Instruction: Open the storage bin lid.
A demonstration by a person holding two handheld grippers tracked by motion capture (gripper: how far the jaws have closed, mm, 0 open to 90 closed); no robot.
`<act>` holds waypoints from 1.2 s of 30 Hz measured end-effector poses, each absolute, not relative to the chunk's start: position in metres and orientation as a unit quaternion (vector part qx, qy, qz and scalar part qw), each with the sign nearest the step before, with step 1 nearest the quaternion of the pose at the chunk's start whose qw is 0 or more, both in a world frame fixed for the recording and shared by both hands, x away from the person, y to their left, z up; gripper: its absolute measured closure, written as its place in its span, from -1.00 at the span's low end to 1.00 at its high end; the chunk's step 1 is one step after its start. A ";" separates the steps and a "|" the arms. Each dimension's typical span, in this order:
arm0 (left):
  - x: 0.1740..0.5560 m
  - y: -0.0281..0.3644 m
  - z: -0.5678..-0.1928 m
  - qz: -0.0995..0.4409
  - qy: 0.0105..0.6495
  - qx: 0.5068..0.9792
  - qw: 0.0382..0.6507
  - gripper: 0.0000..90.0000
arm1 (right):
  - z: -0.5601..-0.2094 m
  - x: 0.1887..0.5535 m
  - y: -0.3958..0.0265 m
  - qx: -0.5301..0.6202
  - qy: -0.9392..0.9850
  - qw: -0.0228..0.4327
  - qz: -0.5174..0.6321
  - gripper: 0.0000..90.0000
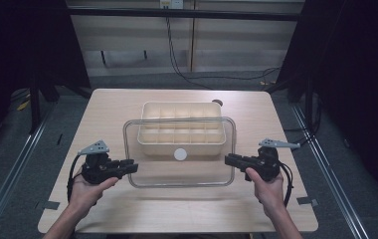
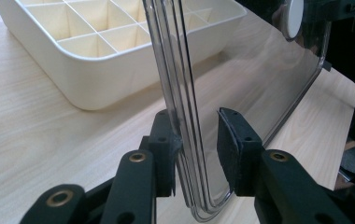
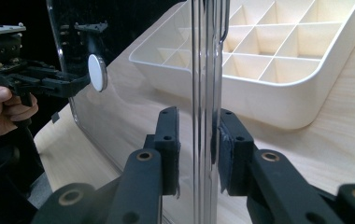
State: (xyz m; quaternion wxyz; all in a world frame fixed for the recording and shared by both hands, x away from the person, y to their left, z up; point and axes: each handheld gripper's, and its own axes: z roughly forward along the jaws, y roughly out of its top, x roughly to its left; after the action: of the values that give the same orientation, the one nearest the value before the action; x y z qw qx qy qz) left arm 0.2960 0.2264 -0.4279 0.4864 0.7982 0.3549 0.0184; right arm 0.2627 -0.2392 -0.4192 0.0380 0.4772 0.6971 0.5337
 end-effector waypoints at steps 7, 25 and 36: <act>0.291 0.228 -0.431 0.013 0.356 0.801 0.481 0.51 | -0.424 0.256 -0.238 0.478 0.699 0.029 0.531 0.61; 0.274 0.229 -0.446 -0.001 0.362 0.808 0.465 0.51 | -0.441 0.237 -0.235 0.489 0.707 0.009 0.511 0.61; 0.265 0.231 -0.458 -0.015 0.365 0.815 0.450 0.51 | -0.457 0.227 -0.232 0.498 0.710 -0.009 0.499 0.60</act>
State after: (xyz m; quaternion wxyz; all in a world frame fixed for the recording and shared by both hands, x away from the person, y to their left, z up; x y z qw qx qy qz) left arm 0.2651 0.2306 -0.4581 0.4498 0.8151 0.3648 -0.0154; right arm 0.2265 -0.2325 -0.4571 -0.0092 0.4977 0.7095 0.4988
